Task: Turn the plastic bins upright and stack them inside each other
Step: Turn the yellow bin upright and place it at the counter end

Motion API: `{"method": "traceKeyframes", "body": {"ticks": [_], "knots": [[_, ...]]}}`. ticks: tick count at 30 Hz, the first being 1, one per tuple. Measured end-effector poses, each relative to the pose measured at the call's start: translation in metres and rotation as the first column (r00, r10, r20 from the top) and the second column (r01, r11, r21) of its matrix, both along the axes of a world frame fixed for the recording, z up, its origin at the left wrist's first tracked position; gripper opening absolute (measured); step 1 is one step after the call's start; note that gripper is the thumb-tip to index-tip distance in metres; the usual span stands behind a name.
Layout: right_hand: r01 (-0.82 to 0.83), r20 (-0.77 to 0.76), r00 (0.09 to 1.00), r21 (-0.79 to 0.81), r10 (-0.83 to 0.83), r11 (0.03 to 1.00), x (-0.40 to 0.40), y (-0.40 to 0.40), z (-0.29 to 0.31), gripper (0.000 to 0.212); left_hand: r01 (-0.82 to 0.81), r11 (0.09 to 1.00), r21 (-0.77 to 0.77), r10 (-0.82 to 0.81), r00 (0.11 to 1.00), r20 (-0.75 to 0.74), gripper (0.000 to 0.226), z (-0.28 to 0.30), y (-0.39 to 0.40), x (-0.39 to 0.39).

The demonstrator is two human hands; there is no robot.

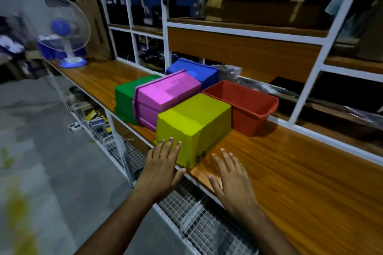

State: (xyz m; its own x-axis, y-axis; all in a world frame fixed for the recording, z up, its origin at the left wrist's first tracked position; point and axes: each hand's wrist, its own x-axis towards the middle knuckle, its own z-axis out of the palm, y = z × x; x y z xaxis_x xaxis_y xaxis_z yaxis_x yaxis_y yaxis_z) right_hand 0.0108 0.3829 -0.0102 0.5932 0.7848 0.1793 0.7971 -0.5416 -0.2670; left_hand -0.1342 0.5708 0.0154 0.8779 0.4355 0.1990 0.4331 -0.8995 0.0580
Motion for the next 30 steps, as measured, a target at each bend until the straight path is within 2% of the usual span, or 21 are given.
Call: {"method": "traceKeyframes", "body": {"ticks": [8, 16, 22, 26, 30], "knots": [[0.143, -0.099, 0.987, 0.135, -0.13, 0.981, 0.048, 0.102, 0.001, 0.061, 0.117, 0.993, 0.034, -0.115, 0.992, -0.053, 0.072, 0.011, 0.101, 0.086], [0.304, -0.181, 0.945, 0.185, -0.271, 0.935, 0.082, 0.131, 0.011, 0.05, 0.232, 0.973, -0.002, -0.232, 0.972, -0.027, 0.074, 0.015, 0.155, 0.148], [0.38, -0.242, 0.913, 0.218, -0.328, 0.899, 0.086, 0.152, 0.018, 0.051, 0.284, 0.958, -0.039, -0.287, 0.953, -0.103, 0.087, 0.014, 0.184, 0.181], [0.512, -0.336, 0.844, 0.269, -0.418, 0.816, 0.088, 0.179, 0.019, 0.05, 0.276, 0.953, -0.126, -0.291, 0.948, -0.127, 0.088, 0.018, 0.187, 0.187], [0.619, -0.424, 0.761, 0.253, -0.49, 0.743, 0.097, 0.199, 0.013, 0.055, 0.272, 0.952, -0.142, -0.289, 0.95, -0.115, 0.067, 0.018, 0.183, 0.191]]}}
